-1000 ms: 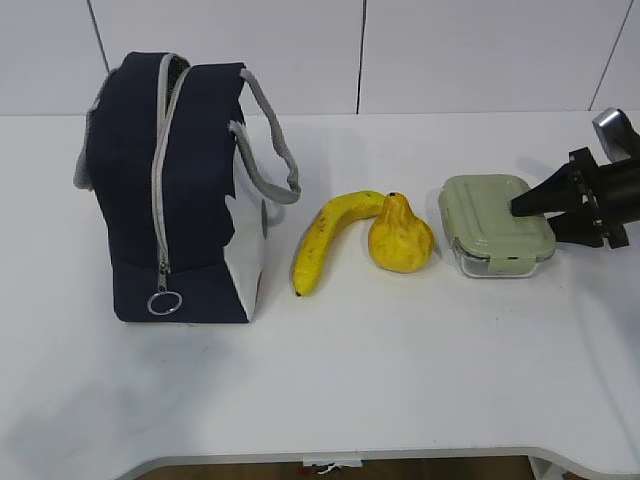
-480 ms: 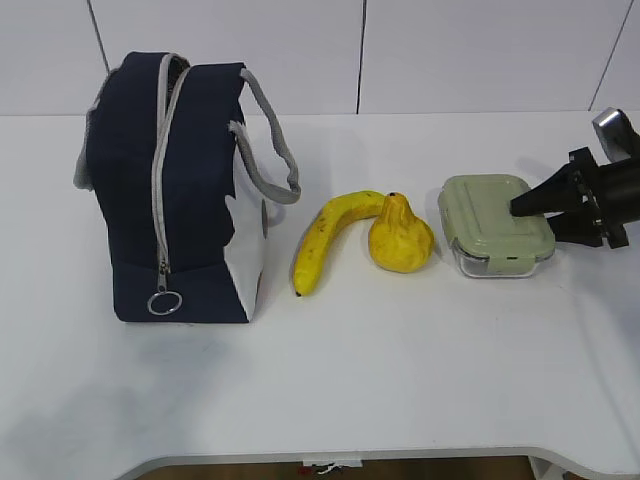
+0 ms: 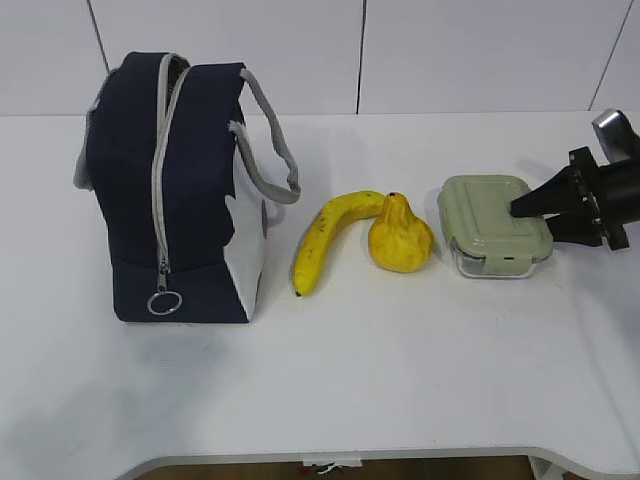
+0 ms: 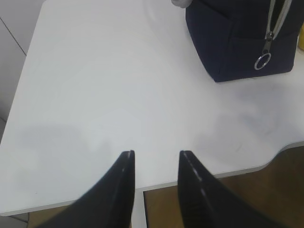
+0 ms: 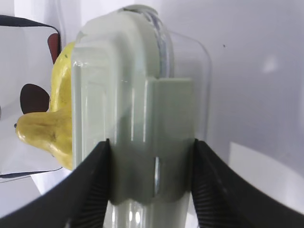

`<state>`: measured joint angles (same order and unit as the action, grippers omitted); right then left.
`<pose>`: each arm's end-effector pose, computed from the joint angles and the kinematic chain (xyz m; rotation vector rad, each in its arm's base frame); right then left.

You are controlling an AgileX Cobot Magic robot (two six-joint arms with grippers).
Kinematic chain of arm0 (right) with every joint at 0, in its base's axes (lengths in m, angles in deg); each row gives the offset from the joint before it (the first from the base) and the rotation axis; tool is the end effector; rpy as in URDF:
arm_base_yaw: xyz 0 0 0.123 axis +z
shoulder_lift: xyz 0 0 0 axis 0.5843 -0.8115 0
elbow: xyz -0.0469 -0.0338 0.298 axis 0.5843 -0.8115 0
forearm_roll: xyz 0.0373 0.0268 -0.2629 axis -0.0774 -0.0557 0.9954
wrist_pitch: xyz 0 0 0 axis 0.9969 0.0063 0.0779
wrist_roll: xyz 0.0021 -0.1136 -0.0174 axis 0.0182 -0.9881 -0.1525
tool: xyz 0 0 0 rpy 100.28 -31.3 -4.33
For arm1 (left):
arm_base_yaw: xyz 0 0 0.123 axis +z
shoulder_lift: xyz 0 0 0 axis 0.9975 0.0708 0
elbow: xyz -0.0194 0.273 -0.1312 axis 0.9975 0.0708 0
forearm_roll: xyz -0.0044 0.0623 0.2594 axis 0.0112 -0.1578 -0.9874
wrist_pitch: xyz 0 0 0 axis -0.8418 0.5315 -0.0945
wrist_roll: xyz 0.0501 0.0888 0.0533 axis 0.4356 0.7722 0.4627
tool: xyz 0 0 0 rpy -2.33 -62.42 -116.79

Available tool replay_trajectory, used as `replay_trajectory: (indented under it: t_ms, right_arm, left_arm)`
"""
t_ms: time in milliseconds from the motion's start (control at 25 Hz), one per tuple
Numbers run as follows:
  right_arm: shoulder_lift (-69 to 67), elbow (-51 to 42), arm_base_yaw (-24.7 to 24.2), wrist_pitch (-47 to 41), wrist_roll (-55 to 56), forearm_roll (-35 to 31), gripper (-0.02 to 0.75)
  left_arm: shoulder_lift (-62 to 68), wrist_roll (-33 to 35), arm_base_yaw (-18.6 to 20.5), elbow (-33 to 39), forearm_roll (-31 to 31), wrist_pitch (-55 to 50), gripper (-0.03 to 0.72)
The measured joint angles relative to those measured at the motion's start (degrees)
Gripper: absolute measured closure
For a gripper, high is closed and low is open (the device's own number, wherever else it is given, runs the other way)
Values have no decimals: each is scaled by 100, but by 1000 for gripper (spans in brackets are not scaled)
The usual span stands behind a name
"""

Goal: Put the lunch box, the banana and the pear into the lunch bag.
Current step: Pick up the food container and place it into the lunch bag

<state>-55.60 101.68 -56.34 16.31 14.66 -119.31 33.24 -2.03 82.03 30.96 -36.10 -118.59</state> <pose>0.4453 -0.0644 0.1273 0.1761 2.5036 1.2842 0.0063 -0.0015 0.2771 0.1675 2.0649 0.0028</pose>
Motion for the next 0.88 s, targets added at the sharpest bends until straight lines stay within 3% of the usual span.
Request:
replay_trajectory:
  t_ms: [280, 880]
  right_arm:
    - [0, 0, 9, 0, 1082, -9, 356]
    - [318, 0, 9, 105, 1673, 334, 358]
  left_arm:
    - [0, 0, 0, 0, 0, 0, 450]
    - [0, 0, 0, 0, 0, 0, 449]
